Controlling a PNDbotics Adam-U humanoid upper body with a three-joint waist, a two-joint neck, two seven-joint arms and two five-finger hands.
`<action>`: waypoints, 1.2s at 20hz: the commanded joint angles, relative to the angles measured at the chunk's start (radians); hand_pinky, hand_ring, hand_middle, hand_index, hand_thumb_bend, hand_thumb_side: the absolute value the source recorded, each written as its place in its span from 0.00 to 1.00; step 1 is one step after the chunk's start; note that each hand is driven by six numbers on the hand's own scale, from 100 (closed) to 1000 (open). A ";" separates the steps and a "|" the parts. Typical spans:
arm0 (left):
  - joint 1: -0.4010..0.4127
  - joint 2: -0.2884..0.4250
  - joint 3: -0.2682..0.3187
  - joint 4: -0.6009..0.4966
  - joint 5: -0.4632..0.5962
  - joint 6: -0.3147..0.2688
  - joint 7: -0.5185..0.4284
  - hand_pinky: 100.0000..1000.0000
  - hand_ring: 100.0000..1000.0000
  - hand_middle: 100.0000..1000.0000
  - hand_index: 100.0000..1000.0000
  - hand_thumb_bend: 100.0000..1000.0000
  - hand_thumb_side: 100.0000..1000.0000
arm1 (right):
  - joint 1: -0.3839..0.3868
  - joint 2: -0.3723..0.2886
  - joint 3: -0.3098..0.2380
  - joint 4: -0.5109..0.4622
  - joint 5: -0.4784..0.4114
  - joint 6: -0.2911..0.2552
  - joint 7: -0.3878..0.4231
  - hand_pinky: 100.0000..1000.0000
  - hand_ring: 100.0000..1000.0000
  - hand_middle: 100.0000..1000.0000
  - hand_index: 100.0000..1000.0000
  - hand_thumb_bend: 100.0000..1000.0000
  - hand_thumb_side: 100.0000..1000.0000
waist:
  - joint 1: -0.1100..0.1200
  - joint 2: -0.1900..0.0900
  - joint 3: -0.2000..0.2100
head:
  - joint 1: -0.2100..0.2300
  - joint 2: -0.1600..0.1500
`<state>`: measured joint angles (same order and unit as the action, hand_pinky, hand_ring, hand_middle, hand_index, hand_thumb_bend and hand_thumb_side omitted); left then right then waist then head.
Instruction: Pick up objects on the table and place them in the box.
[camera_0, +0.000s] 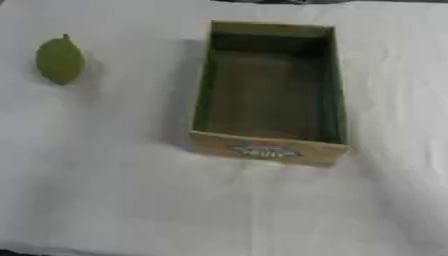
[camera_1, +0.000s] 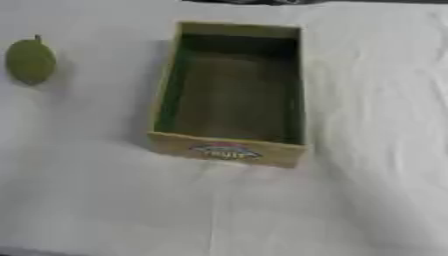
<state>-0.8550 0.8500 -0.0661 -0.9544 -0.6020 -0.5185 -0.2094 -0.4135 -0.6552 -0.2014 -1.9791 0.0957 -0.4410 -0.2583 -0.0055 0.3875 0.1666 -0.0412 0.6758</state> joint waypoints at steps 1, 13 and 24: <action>-0.037 0.005 0.000 0.017 -0.021 -0.014 -0.020 0.91 0.91 0.87 0.92 0.13 0.66 | -0.016 -0.019 -0.002 -0.021 -0.010 0.001 0.005 0.84 0.79 0.62 0.83 0.00 0.41 | 0.003 -0.023 0.000 | 0.006 -0.007; -0.108 -0.077 -0.002 0.089 -0.062 -0.043 -0.079 0.91 0.91 0.87 0.92 0.11 0.74 | -0.030 -0.012 0.001 -0.021 -0.019 0.004 0.008 0.85 0.79 0.62 0.83 0.00 0.41 | 0.002 -0.015 -0.010 | 0.021 -0.008; -0.145 -0.121 0.027 0.155 -0.163 -0.001 -0.051 0.94 0.96 0.89 0.94 0.35 0.40 | -0.047 -0.005 0.005 -0.021 -0.031 0.005 0.014 0.85 0.79 0.62 0.83 0.00 0.41 | 0.007 -0.003 -0.033 | 0.037 -0.013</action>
<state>-0.9786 0.7047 -0.0569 -0.7992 -0.7491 -0.5316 -0.2719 -0.4484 -0.6445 -0.1903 -1.9791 0.0719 -0.4342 -0.2491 -0.0020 0.4050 0.1337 -0.0092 0.6745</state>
